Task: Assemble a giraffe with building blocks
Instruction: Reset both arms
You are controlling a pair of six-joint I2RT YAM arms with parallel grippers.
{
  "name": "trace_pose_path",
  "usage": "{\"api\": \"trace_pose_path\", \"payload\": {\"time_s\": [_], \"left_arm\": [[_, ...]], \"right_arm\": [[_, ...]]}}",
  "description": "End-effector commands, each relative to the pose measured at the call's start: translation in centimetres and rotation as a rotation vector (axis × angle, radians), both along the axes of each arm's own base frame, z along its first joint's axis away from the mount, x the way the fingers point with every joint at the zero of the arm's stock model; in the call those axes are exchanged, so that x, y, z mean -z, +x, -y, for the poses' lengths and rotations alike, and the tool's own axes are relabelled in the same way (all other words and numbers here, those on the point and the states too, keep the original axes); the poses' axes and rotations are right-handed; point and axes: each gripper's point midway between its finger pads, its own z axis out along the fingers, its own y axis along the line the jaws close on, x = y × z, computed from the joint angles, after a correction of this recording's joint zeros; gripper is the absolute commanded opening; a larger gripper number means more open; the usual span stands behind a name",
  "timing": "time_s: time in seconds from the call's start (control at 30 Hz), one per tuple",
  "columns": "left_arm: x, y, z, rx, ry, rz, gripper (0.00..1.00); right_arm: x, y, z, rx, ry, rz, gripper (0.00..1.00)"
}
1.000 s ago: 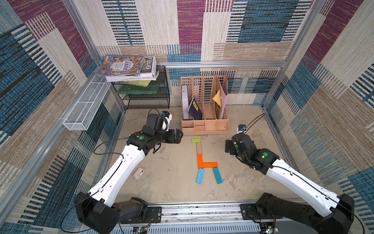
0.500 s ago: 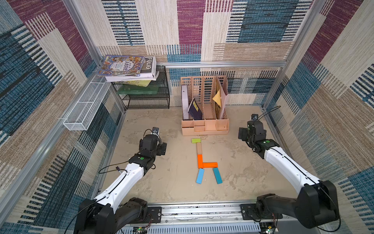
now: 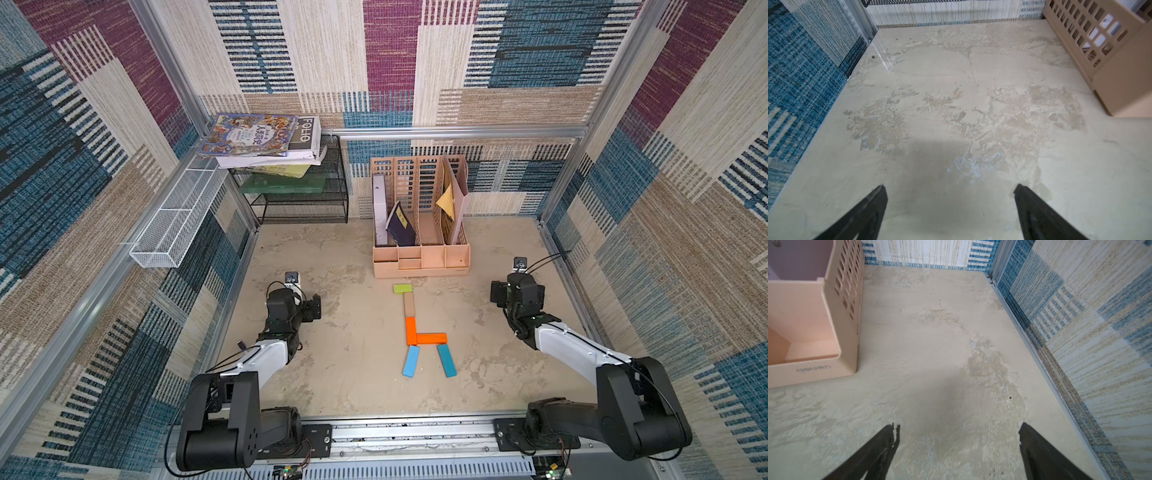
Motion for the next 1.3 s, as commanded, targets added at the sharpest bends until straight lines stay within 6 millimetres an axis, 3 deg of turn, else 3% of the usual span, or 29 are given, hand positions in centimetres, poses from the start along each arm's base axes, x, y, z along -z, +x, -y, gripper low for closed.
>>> {"api": "trace_pose_path", "payload": {"time_s": [0.0,0.13,0.33,0.63,1.0,1.27], "left_arm": [[-1.4,0.8,1.1,0.048,-0.089,0.089,1.0],[-1.5,1.3,1.4,0.071,-0.082,0.142,0.99],[-0.5,2.0,1.5,0.085,-0.089,0.14,0.99],[1.3,3.5,2.9,0.175,-0.097,0.04,0.99],[1.2,3.5,3.0,0.17,-0.09,0.046,0.99],[1.2,3.5,2.9,0.168,-0.09,0.046,0.99]], "right_arm": [[-1.0,0.3,0.4,0.033,0.02,0.117,0.96],[-0.6,-0.3,0.2,-0.004,0.013,0.171,0.96],[-1.8,0.1,-1.3,-0.141,0.016,0.259,0.96],[-2.2,0.7,-0.1,-0.182,0.009,0.278,0.96],[-0.2,1.3,0.5,-0.221,0.032,0.29,0.96],[0.1,1.8,0.3,-0.261,0.063,0.277,0.96]]}}
